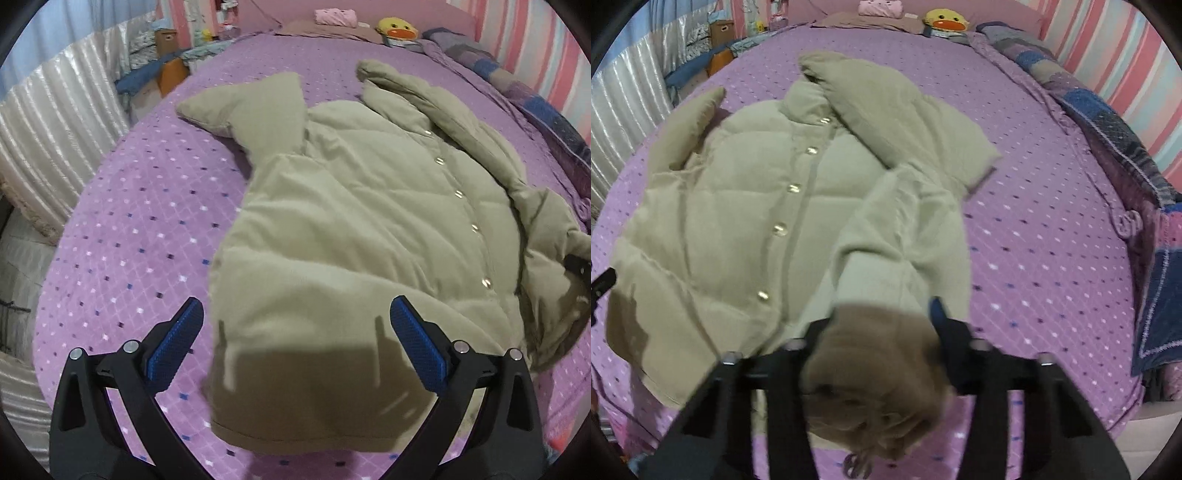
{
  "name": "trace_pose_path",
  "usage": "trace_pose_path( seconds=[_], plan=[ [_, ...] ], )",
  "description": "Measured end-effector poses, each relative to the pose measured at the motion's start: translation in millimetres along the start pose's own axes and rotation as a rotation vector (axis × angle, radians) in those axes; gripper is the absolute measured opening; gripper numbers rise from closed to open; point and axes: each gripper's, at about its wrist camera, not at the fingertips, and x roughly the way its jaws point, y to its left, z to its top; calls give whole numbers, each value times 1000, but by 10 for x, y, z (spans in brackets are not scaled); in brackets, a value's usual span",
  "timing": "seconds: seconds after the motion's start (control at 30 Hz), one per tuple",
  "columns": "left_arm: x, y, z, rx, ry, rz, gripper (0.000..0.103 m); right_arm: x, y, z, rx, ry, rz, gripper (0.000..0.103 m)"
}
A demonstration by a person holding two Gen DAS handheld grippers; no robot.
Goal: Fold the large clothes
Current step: 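Grasp the rolled jacket sleeve with the right tool and lift it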
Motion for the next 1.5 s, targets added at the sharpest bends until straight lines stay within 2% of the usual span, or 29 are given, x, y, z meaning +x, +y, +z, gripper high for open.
trace_pose_path(
  seconds=[0.17, 0.3, 0.47, 0.57, 0.67, 0.7, 0.77, 0.83, 0.87, 1.03, 1.13, 1.27, 1.37, 1.5],
  plan=[
    [1, -54, -81, 15, 5, 0, 100, 47, -581, -202, 93, 21, -46, 24],
    [21, 43, -133, -4, 17, 5, 100, 170, -996, -349, 184, 55, -22, 23],
    [19, 200, -160, -29, 14, 11, 100, 283, -1214, -509, 233, 69, -32, 23],
    [90, 267, -169, -46, 16, 21, 100, 457, -1299, -638, 266, 119, -34, 23],
    [215, 300, -179, -65, 50, 25, 100, 626, -1300, -704, 260, 144, -25, 26],
    [248, 311, -181, -69, 61, 24, 100, 594, -1259, -683, 239, 134, -32, 31],
    [250, 313, -166, -64, 63, 25, 100, 479, -1221, -624, 230, 109, -48, 58],
    [228, 286, -117, -53, 54, 30, 100, 362, -1217, -574, 236, 86, -22, 71],
    [205, 268, -103, -48, 50, 30, 100, 286, -1210, -522, 252, 70, 10, 73],
    [164, 166, 86, -23, 23, 24, 100, 160, -1130, -252, 257, 25, 77, 74],
    [229, 142, 205, -15, 25, 15, 100, 224, -995, -51, 222, 8, 75, 74],
    [356, 97, 371, 19, 22, 43, 100, 355, -788, 281, 151, -25, 58, 74],
    [452, 104, 471, 31, 28, 53, 100, 533, -636, 583, 91, -53, 29, 74],
    [620, 181, 646, 21, 45, 51, 100, 788, -531, 948, 63, -53, 42, 74]
  ],
)
